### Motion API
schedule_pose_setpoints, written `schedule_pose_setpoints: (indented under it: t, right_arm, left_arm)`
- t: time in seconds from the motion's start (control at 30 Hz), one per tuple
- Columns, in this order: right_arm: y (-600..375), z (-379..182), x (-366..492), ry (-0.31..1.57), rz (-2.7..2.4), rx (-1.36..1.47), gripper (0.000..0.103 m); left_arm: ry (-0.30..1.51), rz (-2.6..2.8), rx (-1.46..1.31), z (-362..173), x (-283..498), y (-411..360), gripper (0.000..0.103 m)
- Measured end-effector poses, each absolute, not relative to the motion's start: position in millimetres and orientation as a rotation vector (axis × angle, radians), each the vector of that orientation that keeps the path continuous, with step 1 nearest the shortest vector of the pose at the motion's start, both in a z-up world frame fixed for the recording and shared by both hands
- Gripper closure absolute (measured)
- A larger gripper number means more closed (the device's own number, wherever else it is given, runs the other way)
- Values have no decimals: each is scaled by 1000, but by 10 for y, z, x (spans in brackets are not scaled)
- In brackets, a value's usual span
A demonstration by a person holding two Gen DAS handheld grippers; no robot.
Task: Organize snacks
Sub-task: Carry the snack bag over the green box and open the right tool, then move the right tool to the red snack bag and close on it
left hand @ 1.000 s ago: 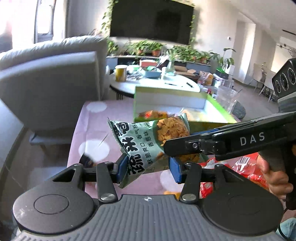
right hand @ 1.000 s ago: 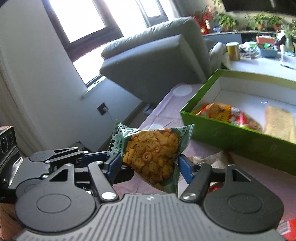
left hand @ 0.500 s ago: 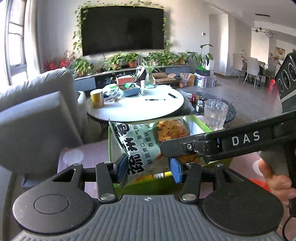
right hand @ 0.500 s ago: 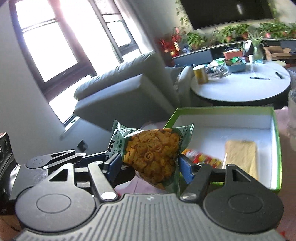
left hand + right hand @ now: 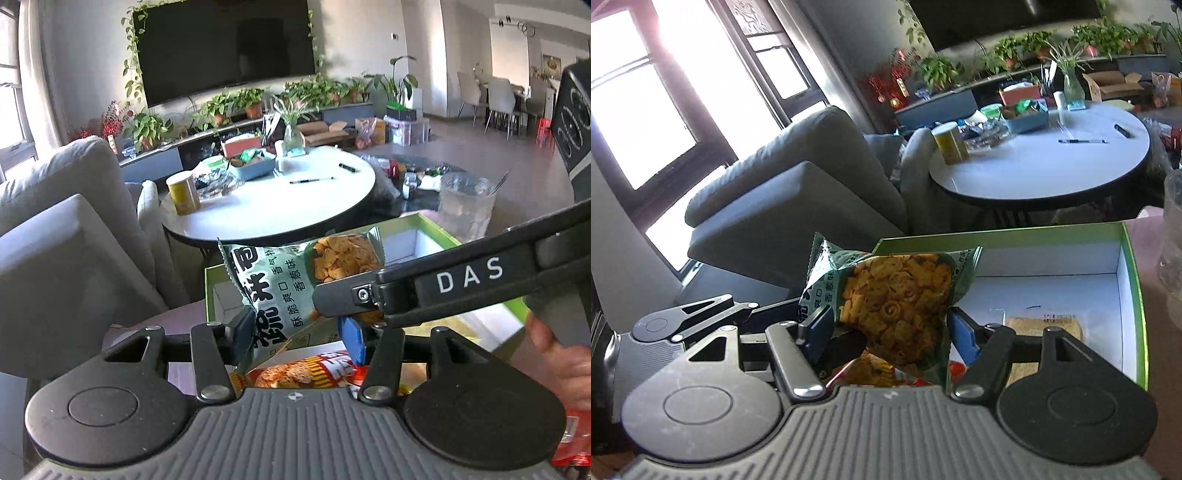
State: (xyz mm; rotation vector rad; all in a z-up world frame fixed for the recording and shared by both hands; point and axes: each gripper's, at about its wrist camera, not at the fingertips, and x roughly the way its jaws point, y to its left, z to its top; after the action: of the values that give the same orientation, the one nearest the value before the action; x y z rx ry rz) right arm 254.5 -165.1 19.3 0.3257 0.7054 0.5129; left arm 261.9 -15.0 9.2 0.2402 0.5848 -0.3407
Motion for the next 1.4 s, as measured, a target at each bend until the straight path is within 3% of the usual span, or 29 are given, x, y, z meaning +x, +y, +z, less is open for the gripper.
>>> schedule_pose_setpoints:
  t: [0.47, 0.53, 0.63, 0.9, 1.0, 1.4]
  right_arm:
    - [-1646, -2, 2694, 719, 434, 306, 33]
    - [-1702, 2, 2664, 712, 424, 306, 33]
    - [-1759, 31, 2584, 703, 416, 299, 33]
    - [-1854, 148, 2215, 633, 419, 216, 33]
    - [-1919, 167, 2071, 619, 437, 216, 33]
    - [-2097, 52, 1551, 700, 430, 162, 33]
  left_arm:
    - [611, -254, 215, -173, 2804, 35, 48]
    - [609, -252, 211, -175, 2735, 77, 48]
    - [586, -241, 210, -146, 2623, 108, 39]
    - [550, -272, 173, -31, 2262, 79, 38]
    - [555, -281, 154, -32, 2108, 74, 29]
    - [608, -349, 80, -120, 1442, -13, 28]
